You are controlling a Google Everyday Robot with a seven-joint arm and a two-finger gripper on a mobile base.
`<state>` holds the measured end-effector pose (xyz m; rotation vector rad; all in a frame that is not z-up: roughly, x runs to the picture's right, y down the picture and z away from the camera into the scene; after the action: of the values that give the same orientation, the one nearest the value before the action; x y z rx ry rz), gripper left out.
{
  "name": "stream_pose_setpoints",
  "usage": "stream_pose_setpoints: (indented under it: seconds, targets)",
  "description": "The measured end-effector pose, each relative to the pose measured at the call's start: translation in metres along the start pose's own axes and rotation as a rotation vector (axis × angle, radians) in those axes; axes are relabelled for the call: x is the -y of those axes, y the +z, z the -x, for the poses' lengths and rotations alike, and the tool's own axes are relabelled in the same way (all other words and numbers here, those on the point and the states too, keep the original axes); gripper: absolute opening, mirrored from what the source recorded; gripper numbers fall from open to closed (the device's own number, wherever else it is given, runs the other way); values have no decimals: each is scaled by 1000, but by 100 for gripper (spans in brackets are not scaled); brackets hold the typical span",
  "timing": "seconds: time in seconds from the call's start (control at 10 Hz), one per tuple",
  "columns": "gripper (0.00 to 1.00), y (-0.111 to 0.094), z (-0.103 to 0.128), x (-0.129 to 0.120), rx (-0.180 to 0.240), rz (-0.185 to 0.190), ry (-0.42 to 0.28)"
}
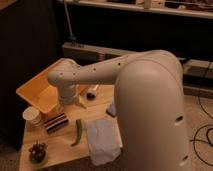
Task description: Place apple in paper cup
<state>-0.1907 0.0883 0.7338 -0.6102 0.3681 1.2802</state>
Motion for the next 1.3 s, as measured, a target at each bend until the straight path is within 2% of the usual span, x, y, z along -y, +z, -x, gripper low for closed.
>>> stream_pose_setpoints:
  seconds: [0.1,0.2,0.6,0.7,0.8,0.9,1.1,1.3]
  targets:
    - [80,-24,9,-7,59,-40,-9]
    - [80,-35,13,-12,88,-57,-15]
    - [80,-36,13,-9,93,-70,-14]
    - [80,-36,14,-8,103,-77,-15]
    - [80,-32,17,-6,144,-84,-21]
    - [80,-28,25,-2,206,-72,-37]
    - [80,-18,50,20,334,1,-65]
    - [80,-10,79,45,412,74,-82]
